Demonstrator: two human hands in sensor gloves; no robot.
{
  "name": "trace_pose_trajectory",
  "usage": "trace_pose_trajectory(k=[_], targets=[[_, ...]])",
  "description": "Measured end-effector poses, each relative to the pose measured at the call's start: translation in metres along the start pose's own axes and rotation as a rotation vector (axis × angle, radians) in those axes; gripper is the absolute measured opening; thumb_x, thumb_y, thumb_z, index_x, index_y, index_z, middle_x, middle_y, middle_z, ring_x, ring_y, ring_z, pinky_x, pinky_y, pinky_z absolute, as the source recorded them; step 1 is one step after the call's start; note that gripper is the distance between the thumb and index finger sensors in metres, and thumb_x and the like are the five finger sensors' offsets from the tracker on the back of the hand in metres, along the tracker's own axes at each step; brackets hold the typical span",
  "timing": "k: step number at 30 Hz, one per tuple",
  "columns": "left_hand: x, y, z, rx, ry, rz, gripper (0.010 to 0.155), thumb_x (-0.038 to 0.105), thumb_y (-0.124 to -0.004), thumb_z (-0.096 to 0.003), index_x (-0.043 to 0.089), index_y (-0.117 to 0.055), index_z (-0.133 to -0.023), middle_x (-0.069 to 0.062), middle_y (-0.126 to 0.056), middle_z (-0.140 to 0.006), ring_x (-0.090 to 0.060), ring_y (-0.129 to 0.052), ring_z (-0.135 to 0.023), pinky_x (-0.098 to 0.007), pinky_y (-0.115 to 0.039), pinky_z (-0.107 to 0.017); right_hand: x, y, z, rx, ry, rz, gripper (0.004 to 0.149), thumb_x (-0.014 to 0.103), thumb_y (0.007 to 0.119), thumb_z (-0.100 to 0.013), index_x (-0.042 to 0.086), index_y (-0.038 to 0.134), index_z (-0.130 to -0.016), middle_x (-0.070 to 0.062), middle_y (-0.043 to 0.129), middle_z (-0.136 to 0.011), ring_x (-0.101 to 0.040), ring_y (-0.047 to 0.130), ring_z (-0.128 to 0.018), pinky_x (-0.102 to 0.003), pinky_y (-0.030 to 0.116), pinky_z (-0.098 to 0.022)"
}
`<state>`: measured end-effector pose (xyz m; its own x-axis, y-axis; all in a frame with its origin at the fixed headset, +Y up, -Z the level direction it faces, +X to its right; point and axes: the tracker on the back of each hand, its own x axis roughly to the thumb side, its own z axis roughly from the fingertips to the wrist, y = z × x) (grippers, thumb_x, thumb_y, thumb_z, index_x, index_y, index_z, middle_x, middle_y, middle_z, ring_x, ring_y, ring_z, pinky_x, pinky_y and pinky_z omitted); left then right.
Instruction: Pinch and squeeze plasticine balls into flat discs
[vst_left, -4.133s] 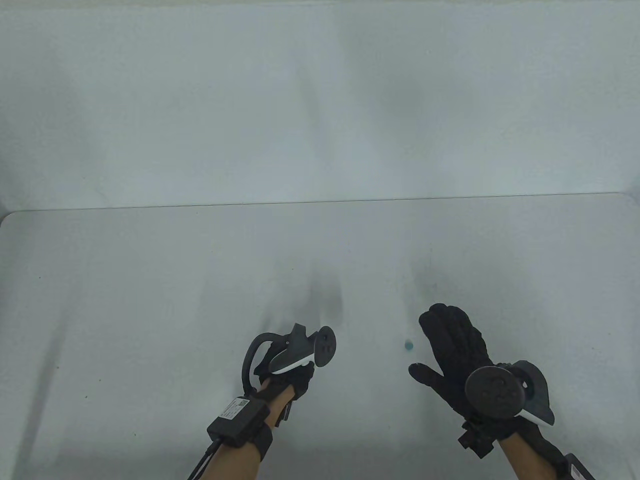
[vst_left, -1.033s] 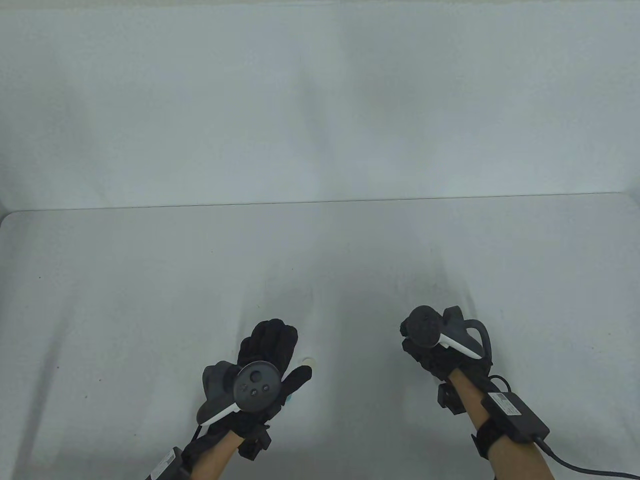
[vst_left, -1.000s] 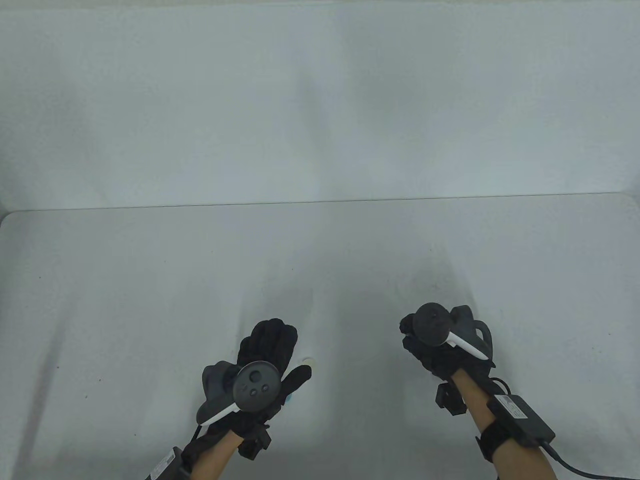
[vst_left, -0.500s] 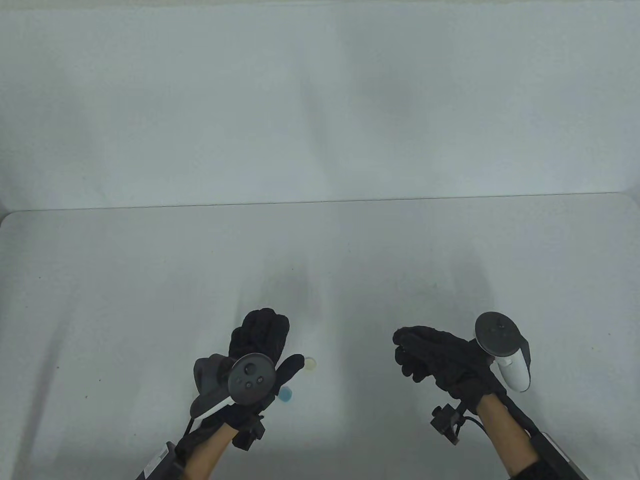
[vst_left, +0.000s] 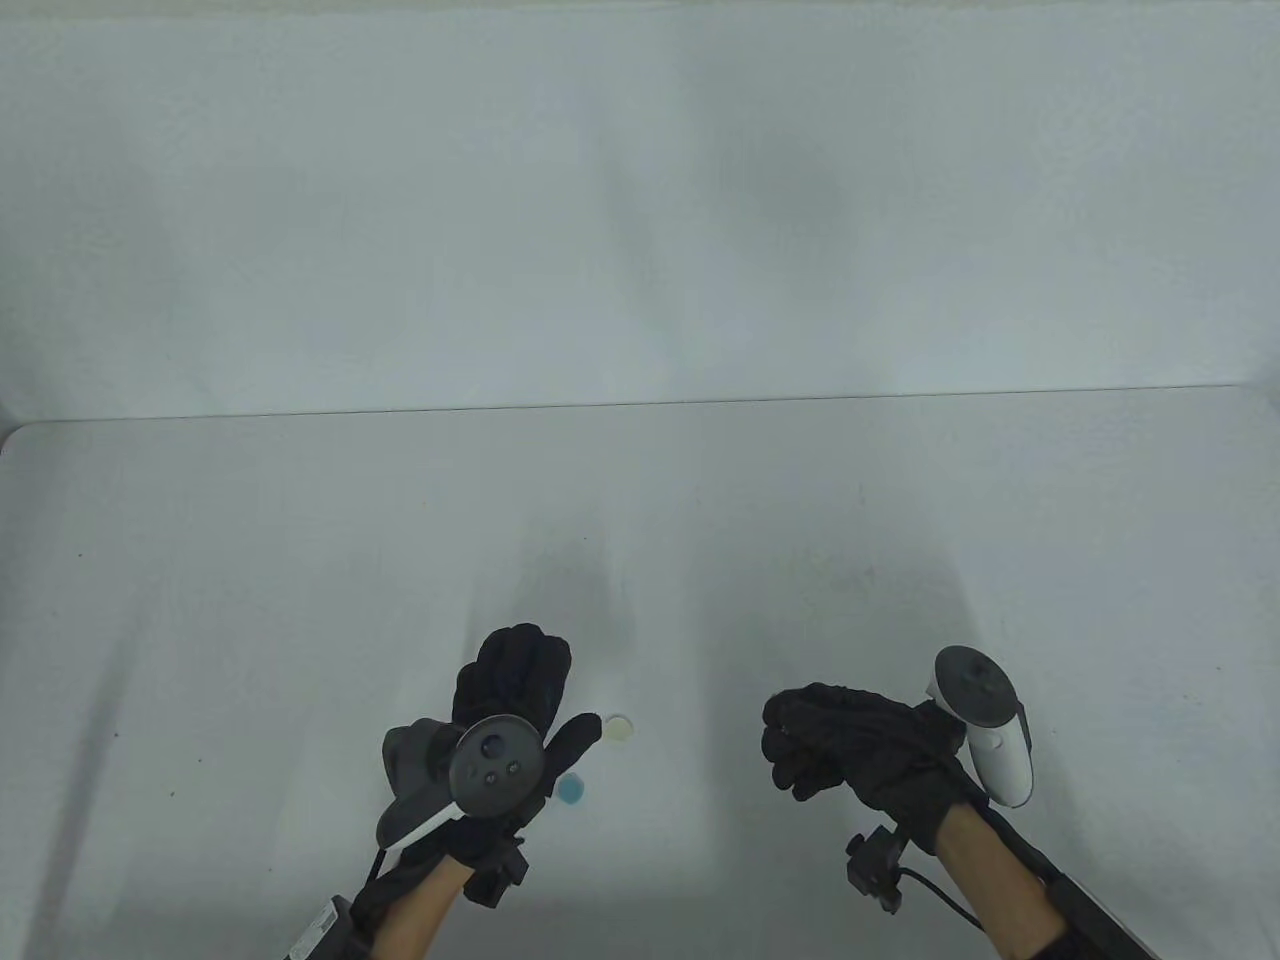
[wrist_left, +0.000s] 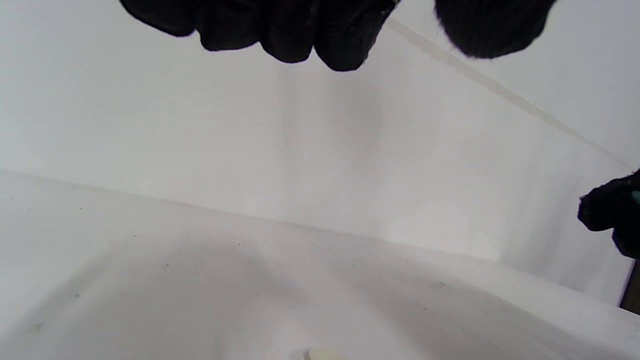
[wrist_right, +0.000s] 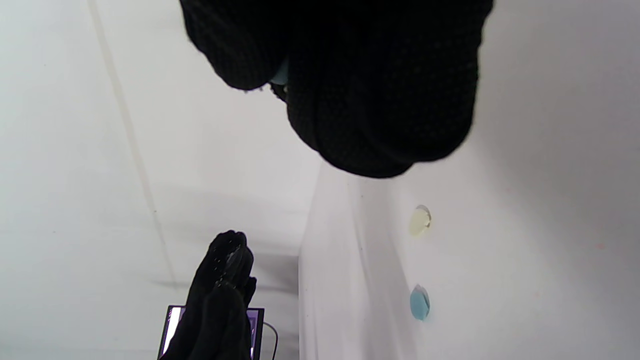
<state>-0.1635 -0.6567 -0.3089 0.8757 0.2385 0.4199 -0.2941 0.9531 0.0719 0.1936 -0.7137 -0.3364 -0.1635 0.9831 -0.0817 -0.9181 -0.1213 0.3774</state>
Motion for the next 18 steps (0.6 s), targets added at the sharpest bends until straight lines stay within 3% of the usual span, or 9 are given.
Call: trace_pose_trajectory(k=[7,9,10,14,16,18], targets=[[0.001,-0.0052,0.0008,-0.018,-0.011,-0.013,0.077,0.051,-0.064,-0.0541,0.004,-0.049,-0.114,-0.028,-0.043,-0.116,-0.057,-0.045,-0.107,-0.065,-0.046,-0.073,0.0019,0.0034,0.0019,-0.073,0.002,0.084,0.04,0.03,0.077,-0.054,0.005,0.083,-0.085,-0.011,0.101,-0.061,-0.018,0.109,-0.043,-0.026,0.1,-0.029],[0.0003,-0.0063,0.0011,-0.024,-0.008,-0.012,0.078,0.051,-0.064,-0.054,0.004,-0.049,-0.114,-0.029,-0.042,-0.117,-0.057,-0.044,-0.107,-0.066,-0.045,-0.073,-0.0008,0.0045,0.0014,-0.028,0.022,0.08,0.04,0.03,0.077,-0.055,0.007,0.081,-0.087,-0.011,0.099,-0.066,-0.02,0.108,-0.049,-0.027,0.099,-0.034],[0.0,-0.0068,0.0011,-0.028,-0.008,-0.01,0.079,0.051,-0.064,-0.054,0.003,-0.048,-0.114,-0.029,-0.041,-0.116,-0.057,-0.043,-0.107,-0.066,-0.045,-0.073,-0.0023,0.005,0.0014,-0.072,0.024,0.086,0.04,0.03,0.076,-0.056,0.008,0.08,-0.089,-0.012,0.098,-0.069,-0.022,0.107,-0.052,-0.029,0.098,-0.037],[0.0002,-0.0076,0.0013,-0.044,-0.003,0.0,0.08,0.052,-0.063,-0.0538,0.002,-0.046,-0.114,-0.03,-0.039,-0.116,-0.058,-0.041,-0.106,-0.066,-0.044,-0.073,-0.0067,0.0071,0.0,0.038,0.024,-0.036,0.044,0.031,0.069,-0.061,0.006,0.071,-0.097,-0.02,0.087,-0.085,-0.035,0.097,-0.066,-0.038,0.092,-0.048],[0.0005,-0.0072,0.0015,-0.045,-0.003,-0.002,0.08,0.051,-0.063,-0.0539,0.002,-0.046,-0.114,-0.03,-0.039,-0.116,-0.058,-0.04,-0.106,-0.066,-0.044,-0.073,-0.0072,0.0075,-0.0001,0.06,0.018,-0.069,0.05,0.036,0.066,-0.062,0.002,0.07,-0.098,-0.023,0.085,-0.086,-0.037,0.095,-0.067,-0.04,0.092,-0.049],[0.0004,-0.0077,0.0012,-0.05,-0.003,0.001,0.08,0.051,-0.064,-0.0539,0.002,-0.046,-0.114,-0.03,-0.039,-0.116,-0.058,-0.04,-0.106,-0.066,-0.044,-0.073,-0.0071,0.008,0.0006,0.066,0.016,-0.085,0.047,0.034,0.066,-0.062,0.003,0.071,-0.097,-0.022,0.087,-0.085,-0.036,0.096,-0.066,-0.039,0.092,-0.048]])
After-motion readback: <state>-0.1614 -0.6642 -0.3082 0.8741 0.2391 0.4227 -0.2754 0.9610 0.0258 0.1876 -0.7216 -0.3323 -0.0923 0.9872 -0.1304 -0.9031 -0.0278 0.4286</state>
